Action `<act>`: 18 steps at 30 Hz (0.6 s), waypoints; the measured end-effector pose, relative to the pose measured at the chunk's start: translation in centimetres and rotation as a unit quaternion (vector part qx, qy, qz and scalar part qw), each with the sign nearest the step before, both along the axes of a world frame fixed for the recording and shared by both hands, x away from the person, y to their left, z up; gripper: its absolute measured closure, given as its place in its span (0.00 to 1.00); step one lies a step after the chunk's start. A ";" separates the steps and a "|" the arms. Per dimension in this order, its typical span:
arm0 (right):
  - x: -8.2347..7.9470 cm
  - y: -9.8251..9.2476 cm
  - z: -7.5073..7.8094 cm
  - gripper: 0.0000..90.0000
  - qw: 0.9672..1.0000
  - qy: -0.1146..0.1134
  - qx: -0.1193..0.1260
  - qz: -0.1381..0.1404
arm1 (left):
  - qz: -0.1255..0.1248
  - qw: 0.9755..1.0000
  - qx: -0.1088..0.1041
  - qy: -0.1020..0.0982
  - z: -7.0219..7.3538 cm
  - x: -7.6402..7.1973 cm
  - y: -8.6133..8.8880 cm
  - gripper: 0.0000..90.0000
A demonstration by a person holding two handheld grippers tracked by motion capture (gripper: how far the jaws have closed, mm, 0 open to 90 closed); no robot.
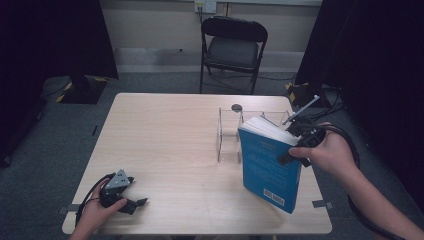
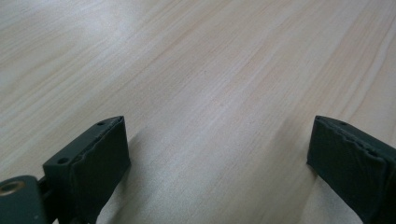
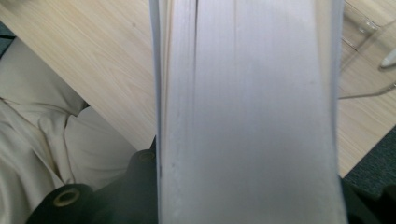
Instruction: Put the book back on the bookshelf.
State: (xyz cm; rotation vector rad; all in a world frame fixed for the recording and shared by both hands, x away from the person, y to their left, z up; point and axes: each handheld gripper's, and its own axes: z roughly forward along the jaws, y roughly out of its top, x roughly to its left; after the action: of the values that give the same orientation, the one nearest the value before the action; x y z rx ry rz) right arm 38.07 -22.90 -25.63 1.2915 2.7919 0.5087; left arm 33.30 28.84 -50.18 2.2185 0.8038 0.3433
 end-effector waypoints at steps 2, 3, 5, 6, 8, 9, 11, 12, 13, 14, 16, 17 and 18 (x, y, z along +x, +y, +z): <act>0.0 0.3 -0.1 0.69 1.000 0.009 0.002 0.003 | 0.000 1.000 0.000 0.000 0.0 0.0 0.0 0.05; 0.0 0.5 -0.4 0.69 1.000 0.015 -0.002 0.010 | 0.000 1.000 0.002 -0.002 0.0 0.0 0.0 0.05; -0.2 0.3 -0.7 0.68 1.000 0.016 0.003 0.023 | 0.001 1.000 0.002 -0.001 0.0 0.0 0.0 0.05; -0.3 0.1 -0.9 0.68 0.999 0.016 0.011 0.026 | -0.001 1.000 0.002 0.000 0.0 0.0 0.0 0.05; -0.8 -0.3 -1.1 0.68 0.999 0.008 0.007 0.045 | 0.000 1.000 0.003 0.000 0.0 0.0 0.0 0.05; -1.0 -0.6 -1.2 0.68 0.999 0.003 0.003 0.048 | 0.000 1.000 0.003 0.000 0.0 0.0 0.0 0.05; -1.6 -1.2 -1.4 0.68 0.999 0.005 -0.001 0.051 | 0.001 1.000 0.003 0.000 0.0 0.0 0.0 0.05; -1.7 -1.6 -1.6 0.68 0.999 0.005 0.001 0.050 | 0.001 1.000 0.003 0.000 0.0 0.0 0.0 0.05; -1.9 -1.9 -1.8 0.68 0.999 0.003 0.003 0.049 | 0.002 1.000 0.001 0.004 0.0 -0.1 0.0 0.05; -2.2 -2.3 -1.9 0.68 0.999 0.002 0.003 0.050 | 0.003 1.000 -0.001 0.001 0.0 0.0 0.0 0.05; -2.6 -2.6 -2.1 0.68 0.999 0.001 0.001 0.051 | 0.004 1.000 0.003 0.003 0.0 -0.1 -0.1 0.04; -2.7 -2.7 -2.2 0.68 0.999 0.000 0.001 0.053 | 0.003 1.000 -0.001 0.001 -0.1 0.0 -0.1 0.04; -2.8 -2.8 -2.3 0.67 0.998 -0.002 -0.003 0.058 | 0.004 1.000 0.000 0.001 0.0 0.0 -0.1 0.04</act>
State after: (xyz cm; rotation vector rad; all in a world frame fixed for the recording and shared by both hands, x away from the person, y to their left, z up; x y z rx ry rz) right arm 35.23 -25.73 -27.92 1.1304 2.8756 0.5066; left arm 33.25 28.74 -50.23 2.2167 0.8130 0.3447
